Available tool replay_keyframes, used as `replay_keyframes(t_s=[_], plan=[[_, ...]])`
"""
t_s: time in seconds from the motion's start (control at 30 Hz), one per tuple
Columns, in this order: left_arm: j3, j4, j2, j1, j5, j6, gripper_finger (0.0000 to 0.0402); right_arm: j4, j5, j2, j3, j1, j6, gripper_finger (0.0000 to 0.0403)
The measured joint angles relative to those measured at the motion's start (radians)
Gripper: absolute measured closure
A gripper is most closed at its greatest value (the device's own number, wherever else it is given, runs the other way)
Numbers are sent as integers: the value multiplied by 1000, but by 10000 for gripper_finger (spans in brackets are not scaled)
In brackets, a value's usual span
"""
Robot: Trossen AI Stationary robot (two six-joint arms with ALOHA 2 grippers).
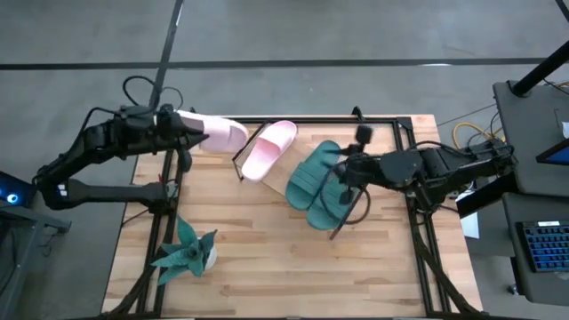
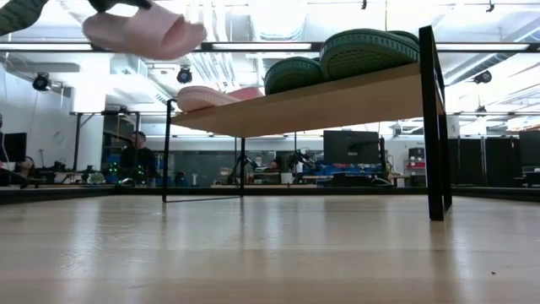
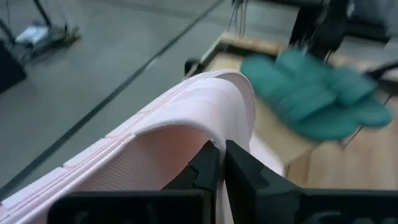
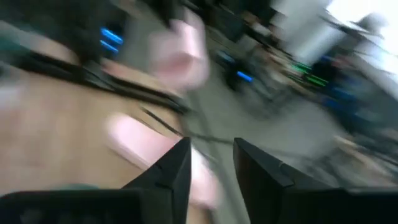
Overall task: Pick and place slides into the shelf
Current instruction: Put the pink slide on the shelf
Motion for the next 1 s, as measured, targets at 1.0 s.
replay_keyframes(t_s=[1.0], plan=[[-47, 322, 165, -25, 381, -59, 401, 466, 94, 466, 49, -22, -1433, 261]])
